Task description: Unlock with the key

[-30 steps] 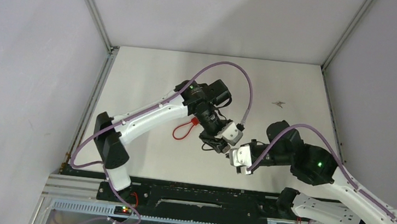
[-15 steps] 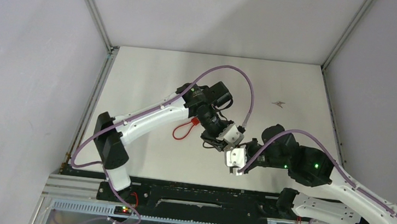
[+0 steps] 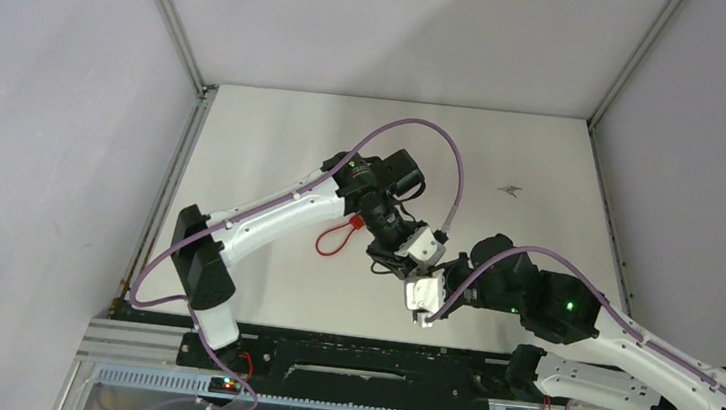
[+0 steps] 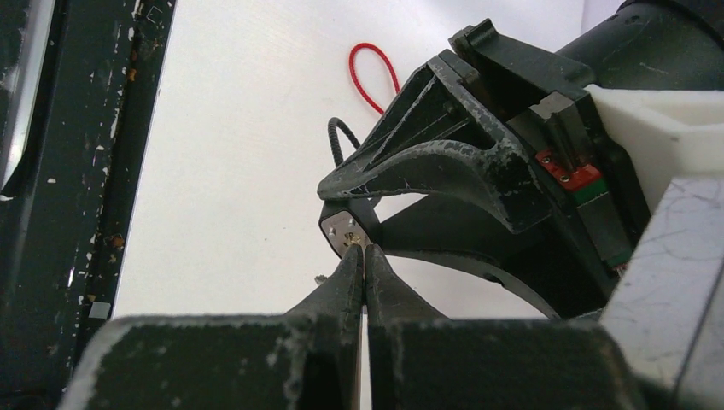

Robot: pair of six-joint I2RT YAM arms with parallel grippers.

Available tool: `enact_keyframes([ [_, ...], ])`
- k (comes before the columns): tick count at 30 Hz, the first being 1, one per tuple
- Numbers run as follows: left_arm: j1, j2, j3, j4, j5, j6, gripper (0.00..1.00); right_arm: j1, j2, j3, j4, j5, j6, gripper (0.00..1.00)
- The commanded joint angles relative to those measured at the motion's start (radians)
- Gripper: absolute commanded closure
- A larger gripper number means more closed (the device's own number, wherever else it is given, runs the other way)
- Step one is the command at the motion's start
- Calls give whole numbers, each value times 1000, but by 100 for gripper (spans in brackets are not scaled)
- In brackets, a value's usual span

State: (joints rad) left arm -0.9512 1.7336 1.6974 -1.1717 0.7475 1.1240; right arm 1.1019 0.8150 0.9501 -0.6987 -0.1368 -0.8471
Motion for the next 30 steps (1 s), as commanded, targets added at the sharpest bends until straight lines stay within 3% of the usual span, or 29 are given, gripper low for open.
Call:
enact_keyframes([
  [1,-9,-30,13,0,55,-21,100,19,10,-1,58,60,-10,100],
  [30,-9,-2,28,10,36,-62,100,52,-17,-1,26,29,-12,100],
])
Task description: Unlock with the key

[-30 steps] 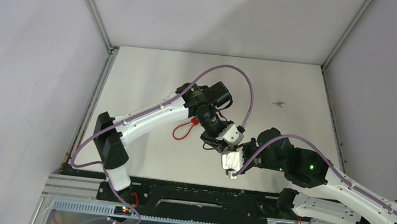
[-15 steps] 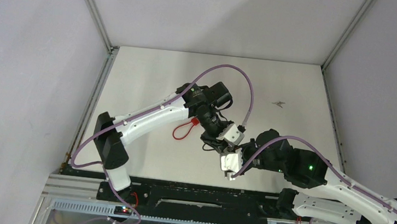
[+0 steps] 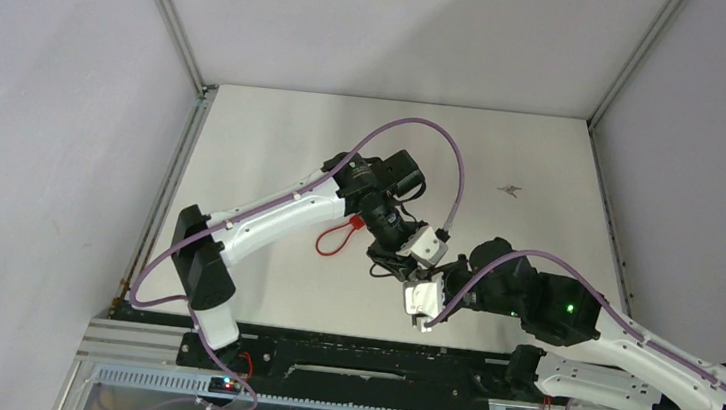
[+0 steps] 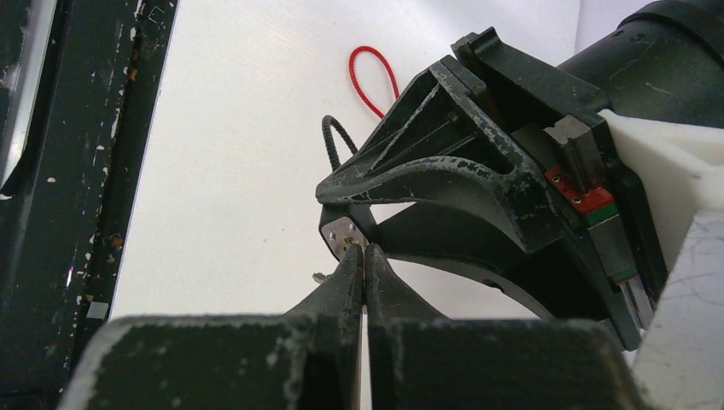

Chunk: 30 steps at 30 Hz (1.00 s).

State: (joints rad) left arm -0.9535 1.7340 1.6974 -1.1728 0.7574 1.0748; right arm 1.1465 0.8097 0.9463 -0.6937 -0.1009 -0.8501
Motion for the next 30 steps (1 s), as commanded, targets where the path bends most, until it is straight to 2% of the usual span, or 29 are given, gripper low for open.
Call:
enact_keyframes([
  [1,-7,-2,28,10,25,-13,100,10,-11,3,21,-9,-9,100],
  [30,-7,-5,26,14,28,-26,100,20,14,16,14,-19,-10,100],
])
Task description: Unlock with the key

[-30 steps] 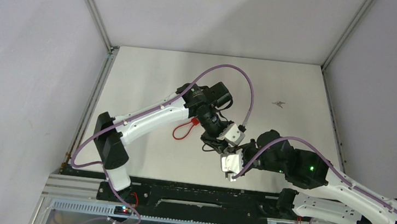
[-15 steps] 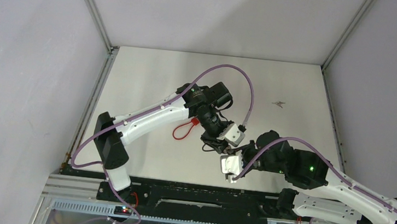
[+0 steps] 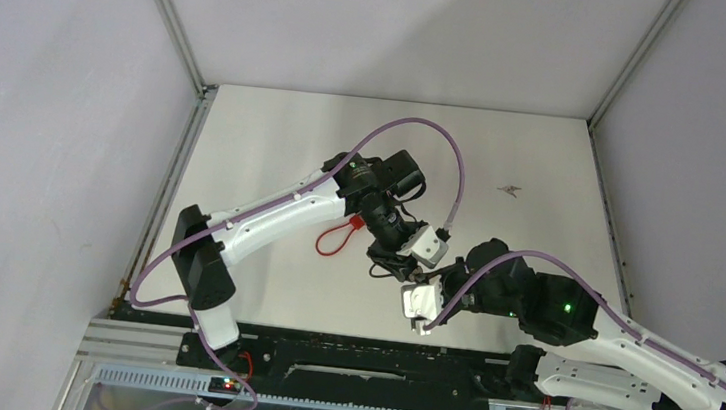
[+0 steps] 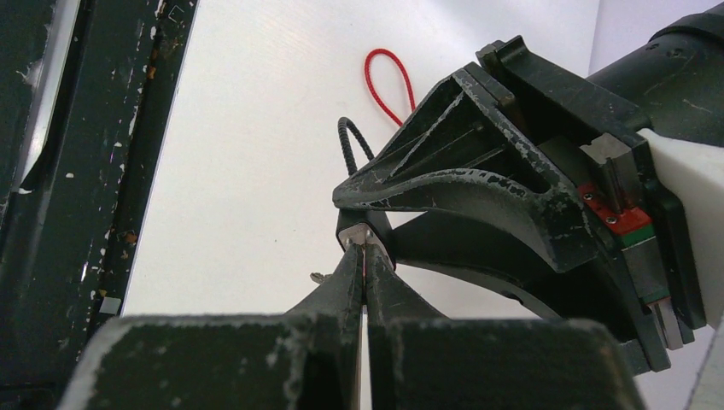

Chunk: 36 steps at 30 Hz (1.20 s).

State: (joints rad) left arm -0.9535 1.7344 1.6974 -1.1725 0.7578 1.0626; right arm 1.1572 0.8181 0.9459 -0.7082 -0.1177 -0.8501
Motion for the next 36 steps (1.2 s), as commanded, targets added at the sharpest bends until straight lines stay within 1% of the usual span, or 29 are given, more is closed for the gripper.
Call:
enact_keyframes([
  [1,-7,-6,28,13,28,-12,100,11,7,16,29,-3,-12,100],
  [13,-7,-6,30,10,33,-15,100,27,20,16,28,15,-30,100],
  [24,-7,-9,33,3,44,-16,100,35,41,13,15,63,-74,100],
  [36,-7,-18,51,-63,133,39,100,50,33,-54,69,117,-142,100],
])
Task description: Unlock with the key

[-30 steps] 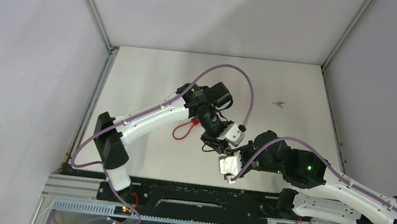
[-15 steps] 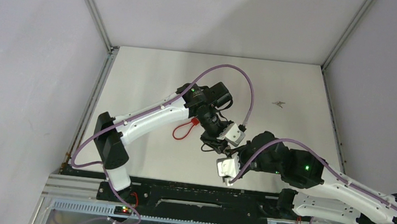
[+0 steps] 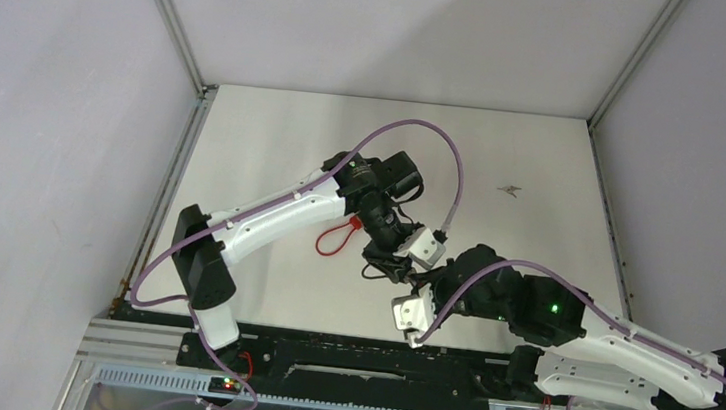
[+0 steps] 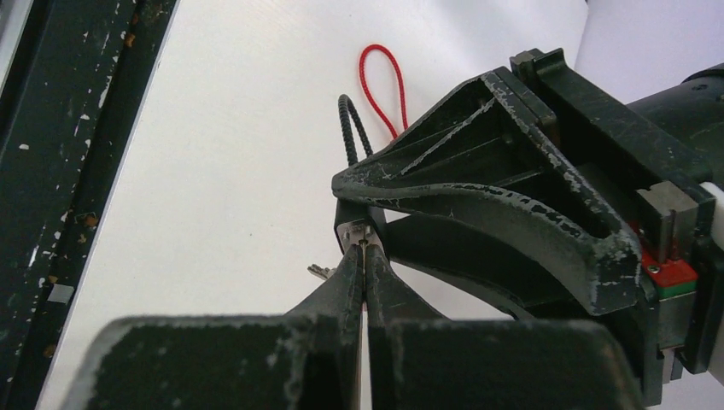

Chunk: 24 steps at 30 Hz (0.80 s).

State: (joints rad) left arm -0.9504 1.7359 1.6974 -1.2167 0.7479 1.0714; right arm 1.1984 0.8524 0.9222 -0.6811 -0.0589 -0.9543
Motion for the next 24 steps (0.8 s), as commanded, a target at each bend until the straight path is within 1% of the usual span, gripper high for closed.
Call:
enact_keyframes([
  [1,-10,-18,51,-22,147,31,100,14,-2,-34,45,80,-41,100],
  [6,-10,-9,58,-18,131,19,100,38,2,-37,55,100,-35,100],
  [15,-10,5,62,37,80,-75,100,103,24,-20,46,169,-13,100],
  [21,-5,4,61,49,82,-90,100,112,33,-20,48,178,2,100],
  [24,1,0,59,35,98,-68,100,112,42,-21,48,175,10,100],
])
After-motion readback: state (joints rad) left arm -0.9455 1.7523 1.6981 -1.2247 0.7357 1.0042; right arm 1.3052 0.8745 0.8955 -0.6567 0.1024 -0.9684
